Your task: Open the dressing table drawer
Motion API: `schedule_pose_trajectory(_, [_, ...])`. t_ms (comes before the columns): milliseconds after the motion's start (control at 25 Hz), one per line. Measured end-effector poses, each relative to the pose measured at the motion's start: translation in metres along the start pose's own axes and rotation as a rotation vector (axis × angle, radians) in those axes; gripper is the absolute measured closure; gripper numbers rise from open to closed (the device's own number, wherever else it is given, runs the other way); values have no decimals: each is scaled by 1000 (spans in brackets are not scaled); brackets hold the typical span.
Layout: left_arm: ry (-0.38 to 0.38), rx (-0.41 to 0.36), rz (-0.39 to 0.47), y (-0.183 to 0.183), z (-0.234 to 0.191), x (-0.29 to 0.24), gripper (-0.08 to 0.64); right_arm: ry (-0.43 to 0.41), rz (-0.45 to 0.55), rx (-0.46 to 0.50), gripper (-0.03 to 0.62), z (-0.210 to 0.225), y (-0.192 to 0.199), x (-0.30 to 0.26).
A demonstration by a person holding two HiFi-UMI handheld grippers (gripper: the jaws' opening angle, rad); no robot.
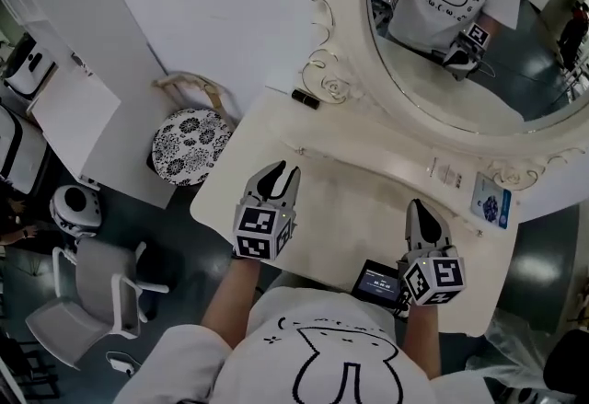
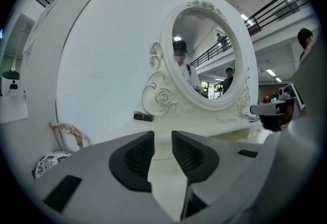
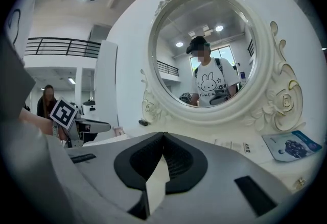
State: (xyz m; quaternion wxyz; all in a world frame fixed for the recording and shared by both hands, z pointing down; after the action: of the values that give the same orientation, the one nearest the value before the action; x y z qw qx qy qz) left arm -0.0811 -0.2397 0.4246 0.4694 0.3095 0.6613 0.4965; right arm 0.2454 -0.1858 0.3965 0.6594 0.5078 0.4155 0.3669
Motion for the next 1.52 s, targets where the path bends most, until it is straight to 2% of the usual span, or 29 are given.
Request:
schedule_pose_trajectory(280, [29, 7, -91, 12, -14, -33, 425, 26, -50, -30, 580, 9, 10, -25])
schedule_pose_trajectory(600, [28, 26, -152, 32, -23, -59, 425, 44, -104, -35, 580, 16, 24, -41])
schedule_pose_trajectory(800, [33, 32, -193, 40, -30, -78, 397, 51, -131, -54, 580, 21, 31, -52])
schedule_pose_trajectory(1240, [58, 5, -258, 51, -35, -103, 398, 55, -202, -89, 580, 25, 51, -68])
schedule_pose_trajectory(1520, [63, -38, -270, 53, -34, -108, 434, 57, -213, -101, 580, 25, 56, -73])
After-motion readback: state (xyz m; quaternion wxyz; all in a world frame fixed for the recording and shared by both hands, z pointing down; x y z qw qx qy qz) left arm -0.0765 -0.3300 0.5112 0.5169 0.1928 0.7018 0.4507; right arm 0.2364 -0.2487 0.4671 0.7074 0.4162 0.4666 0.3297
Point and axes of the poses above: the fingertips, and each gripper's own axes: x backward along the fingers, z to its right, y out of its underside, the point moved 10 cm from there along x, backward along the fingers, and after that the axes turned 2 degrees about -x, right-handed, at the moved point
